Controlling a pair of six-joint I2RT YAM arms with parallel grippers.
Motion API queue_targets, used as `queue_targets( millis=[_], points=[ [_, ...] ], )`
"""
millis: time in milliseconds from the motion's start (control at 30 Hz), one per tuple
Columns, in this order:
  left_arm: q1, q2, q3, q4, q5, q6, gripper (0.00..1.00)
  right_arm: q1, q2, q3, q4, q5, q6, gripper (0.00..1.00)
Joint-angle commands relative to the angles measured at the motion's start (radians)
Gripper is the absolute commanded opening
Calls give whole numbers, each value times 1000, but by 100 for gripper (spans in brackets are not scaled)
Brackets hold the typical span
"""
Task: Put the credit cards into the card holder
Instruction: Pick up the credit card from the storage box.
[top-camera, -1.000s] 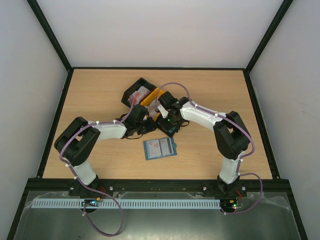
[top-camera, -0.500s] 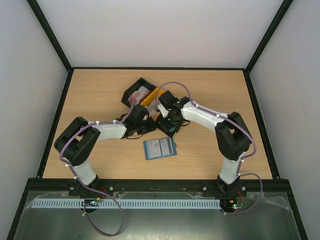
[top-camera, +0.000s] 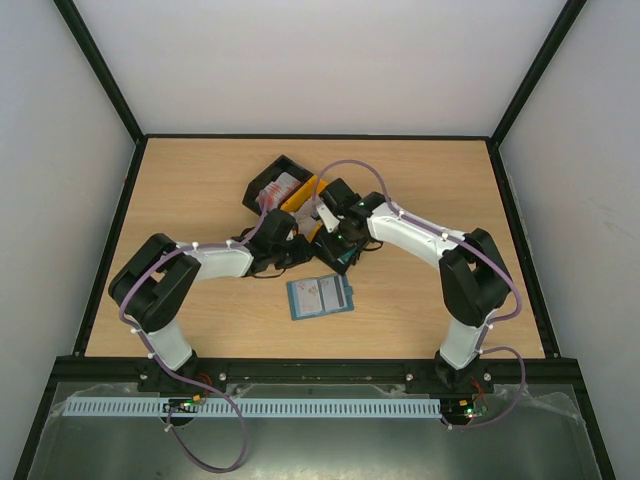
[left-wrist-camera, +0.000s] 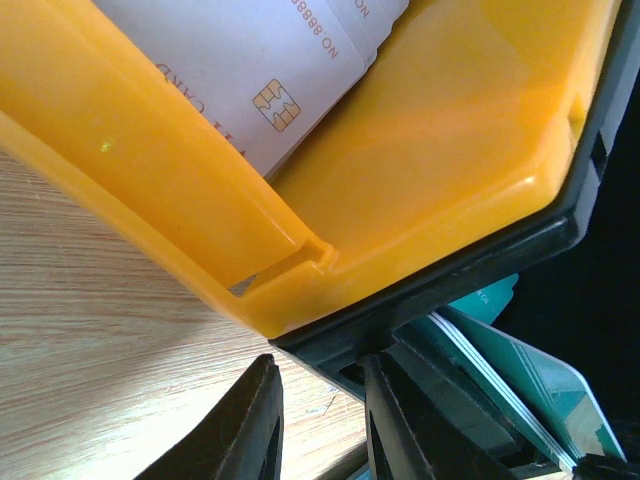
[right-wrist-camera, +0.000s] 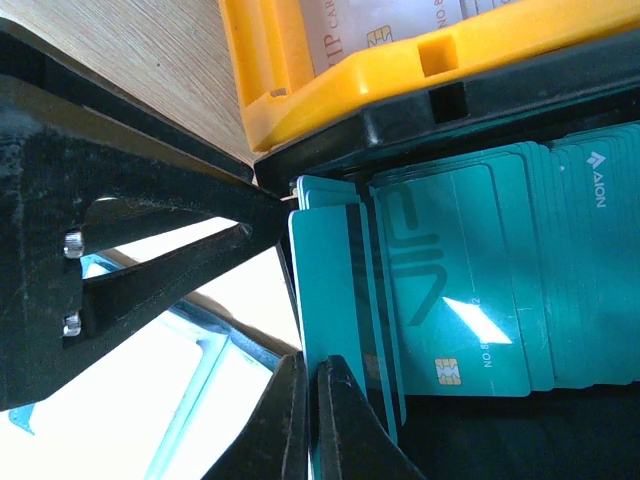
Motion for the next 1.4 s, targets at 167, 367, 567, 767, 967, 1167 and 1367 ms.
queue_targets(
  millis=[167, 367, 567, 767, 967, 1167, 1367],
  points=[
    [5, -7, 20, -16, -34, 8, 25, -4, -52, -8, 27, 114, 81, 2],
    [5, -46, 13, -10, -50, 10, 26, -11, -154, -25, 116, 183, 101, 2],
    [6, -131, -25, 25, -59, 2, 31, -16, -266, -37, 155, 166, 134, 2],
    [12, -333, -91, 32, -89, 1, 50, -16, -466, -127, 287, 123, 220, 2],
    [35, -588, -181, 119, 53, 17, 71, -15, -660, -277, 510, -17, 390, 2],
    [40, -759, -220, 207, 278, -35, 85, -15, -784, -426, 782, -212, 671, 2],
    [41, -805, -197, 268, 418, -132, 86, -15, -842, -586, 1102, -364, 950, 2]
  ],
)
